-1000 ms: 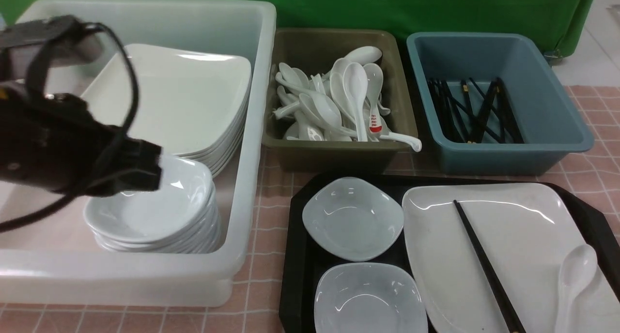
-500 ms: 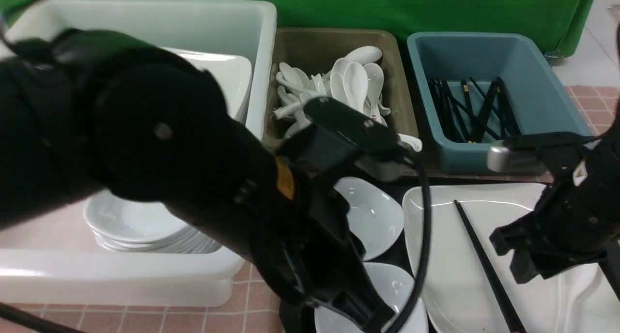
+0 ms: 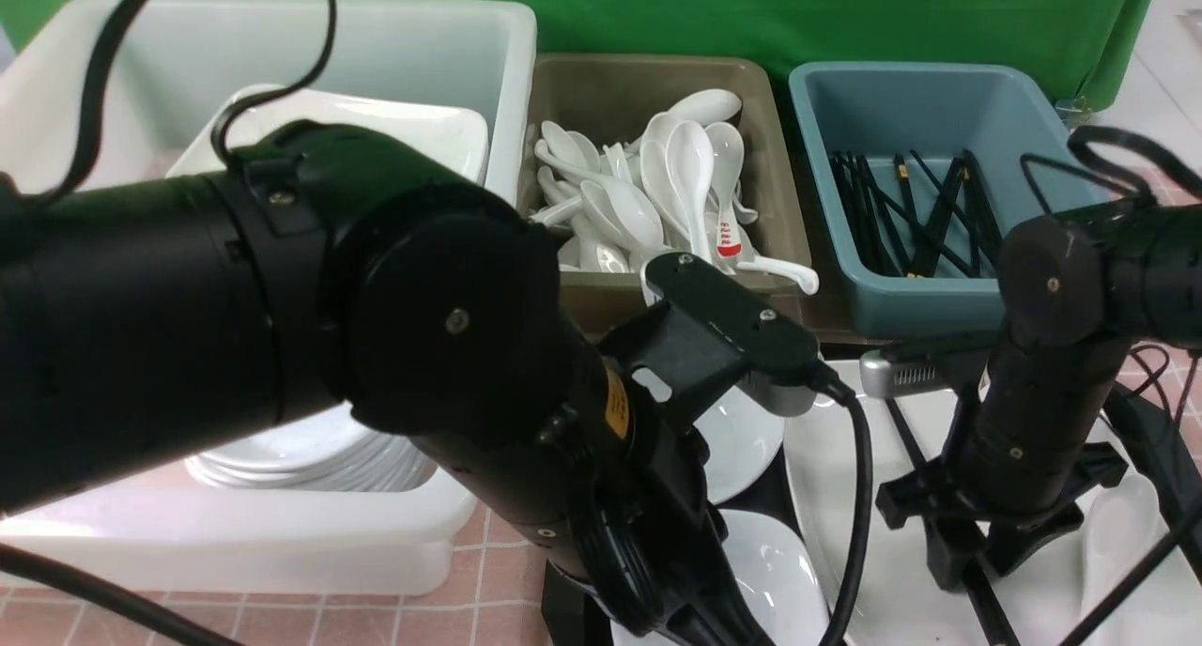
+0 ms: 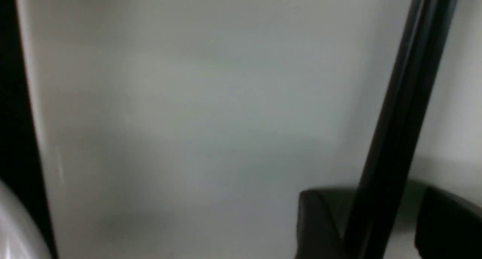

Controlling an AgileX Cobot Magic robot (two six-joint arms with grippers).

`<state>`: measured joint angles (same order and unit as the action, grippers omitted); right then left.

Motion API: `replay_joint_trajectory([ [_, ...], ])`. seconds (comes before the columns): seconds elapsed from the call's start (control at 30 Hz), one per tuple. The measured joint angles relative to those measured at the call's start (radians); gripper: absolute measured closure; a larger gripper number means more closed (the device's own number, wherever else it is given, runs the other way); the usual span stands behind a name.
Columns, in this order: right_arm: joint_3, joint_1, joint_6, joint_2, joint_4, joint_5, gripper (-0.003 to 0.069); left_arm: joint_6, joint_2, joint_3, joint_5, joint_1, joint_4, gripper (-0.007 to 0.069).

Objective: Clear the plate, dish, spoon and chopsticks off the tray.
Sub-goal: Use the right arm to grab a pair of chopsticks from the plate, then use the right arm to put the chopsticks into the small storage box on the right

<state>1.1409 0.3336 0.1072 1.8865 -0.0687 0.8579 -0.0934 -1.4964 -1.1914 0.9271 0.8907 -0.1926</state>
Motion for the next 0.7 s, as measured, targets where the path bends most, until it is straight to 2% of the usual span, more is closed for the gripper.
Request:
replay_joint_trajectory([
  [0.03, 0.003, 0.0, -0.001, 0.0, -0.002, -0.002, 0.0404, 0.0, 0.0, 0.0, 0.0, 0.0, 0.004, 0.0633],
  [0.07, 0.003, 0.0, -0.002, 0.0, -0.002, -0.002, 0.0419, 0.0, 0.0, 0.0, 0.0, 0.0, 0.004, 0.0632],
  [0.1, 0.01, 0.0, -0.005, -0.001, 0.002, 0.001, 0.051, 0.0, 0.0, 0.0, -0.001, 0.0, 0.004, 0.0631],
  [0.2, 0.034, 0.001, -0.021, -0.02, 0.029, 0.019, 0.0489, 0.0, 0.0, 0.0, -0.028, 0.0, 0.004, 0.0629],
  [0.37, 0.112, 0.003, -0.091, -0.141, 0.131, 0.101, 0.0489, 0.019, 0.0, -0.008, -0.121, 0.0, 0.016, 0.0629],
  [0.47, 0.143, 0.003, -0.096, -0.233, 0.147, 0.103, 0.0489, 0.022, 0.0, -0.031, -0.189, 0.0, 0.036, 0.0628],
  [0.6, 0.193, -0.018, -0.101, -0.33, 0.151, 0.022, 0.0489, 0.034, 0.0, -0.078, -0.325, -0.021, 0.048, 0.0628],
  [0.7, 0.278, -0.099, -0.107, -0.345, 0.156, -0.138, 0.0489, 0.043, 0.0, -0.098, -0.527, -0.06, 0.059, 0.0628],
])
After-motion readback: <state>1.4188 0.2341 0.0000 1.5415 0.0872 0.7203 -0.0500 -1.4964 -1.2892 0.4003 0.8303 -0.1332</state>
